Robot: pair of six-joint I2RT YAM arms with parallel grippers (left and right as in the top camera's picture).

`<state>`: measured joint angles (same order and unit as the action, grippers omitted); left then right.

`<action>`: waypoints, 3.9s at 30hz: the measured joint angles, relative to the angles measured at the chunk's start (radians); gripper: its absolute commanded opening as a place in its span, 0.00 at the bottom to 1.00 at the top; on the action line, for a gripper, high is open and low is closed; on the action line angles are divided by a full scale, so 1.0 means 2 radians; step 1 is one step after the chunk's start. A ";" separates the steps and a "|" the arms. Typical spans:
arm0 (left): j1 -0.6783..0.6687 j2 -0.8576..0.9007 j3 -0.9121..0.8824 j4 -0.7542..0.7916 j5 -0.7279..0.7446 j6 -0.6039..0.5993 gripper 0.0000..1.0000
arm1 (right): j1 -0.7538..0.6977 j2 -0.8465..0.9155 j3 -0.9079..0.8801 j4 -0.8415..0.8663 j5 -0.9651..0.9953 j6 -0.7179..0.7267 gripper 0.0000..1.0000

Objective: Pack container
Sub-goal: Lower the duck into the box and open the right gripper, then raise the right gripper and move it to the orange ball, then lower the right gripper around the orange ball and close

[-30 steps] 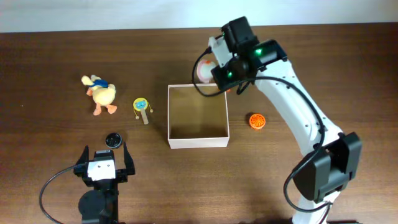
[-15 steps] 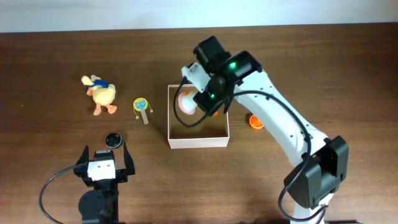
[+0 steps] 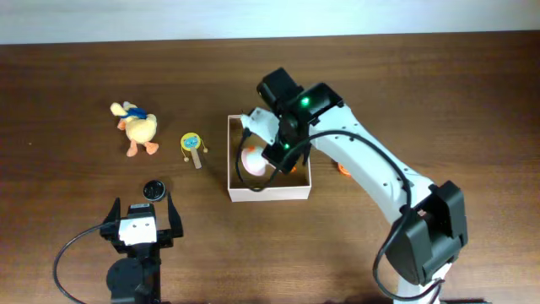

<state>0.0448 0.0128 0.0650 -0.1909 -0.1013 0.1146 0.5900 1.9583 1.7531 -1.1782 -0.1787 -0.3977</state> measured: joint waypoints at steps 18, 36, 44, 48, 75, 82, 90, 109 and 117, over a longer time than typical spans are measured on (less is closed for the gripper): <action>0.000 0.000 0.000 0.000 0.000 0.000 0.99 | 0.000 -0.001 -0.152 0.119 -0.001 -0.035 0.04; 0.000 0.000 0.000 0.000 0.000 0.000 0.99 | 0.000 -0.001 -0.152 0.147 -0.004 -0.038 0.67; 0.000 0.000 0.000 0.000 0.000 0.000 0.99 | 0.000 -0.001 -0.112 0.156 -0.004 -0.033 0.68; 0.000 0.000 0.000 0.000 0.000 0.000 0.99 | 0.000 -0.001 -0.050 0.156 0.001 -0.011 0.61; 0.000 0.000 0.000 0.000 0.000 0.000 0.99 | -0.205 -0.002 -0.014 0.043 0.144 0.262 0.55; 0.000 0.000 0.000 0.000 0.000 0.000 0.99 | -0.205 -0.002 -0.117 0.085 0.132 0.281 0.55; 0.000 0.000 0.000 0.000 0.000 0.000 0.99 | -0.204 -0.002 -0.160 0.094 0.105 0.299 0.56; 0.000 0.000 0.000 0.000 0.000 0.000 0.99 | -0.203 -0.002 -0.190 0.122 0.076 0.317 0.68; 0.000 0.000 0.000 0.000 0.000 0.000 0.99 | -0.203 -0.002 -0.209 0.133 0.075 0.317 0.59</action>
<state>0.0448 0.0128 0.0650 -0.1909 -0.1013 0.1143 0.1848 1.9549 1.3346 -0.9123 -0.0280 0.2356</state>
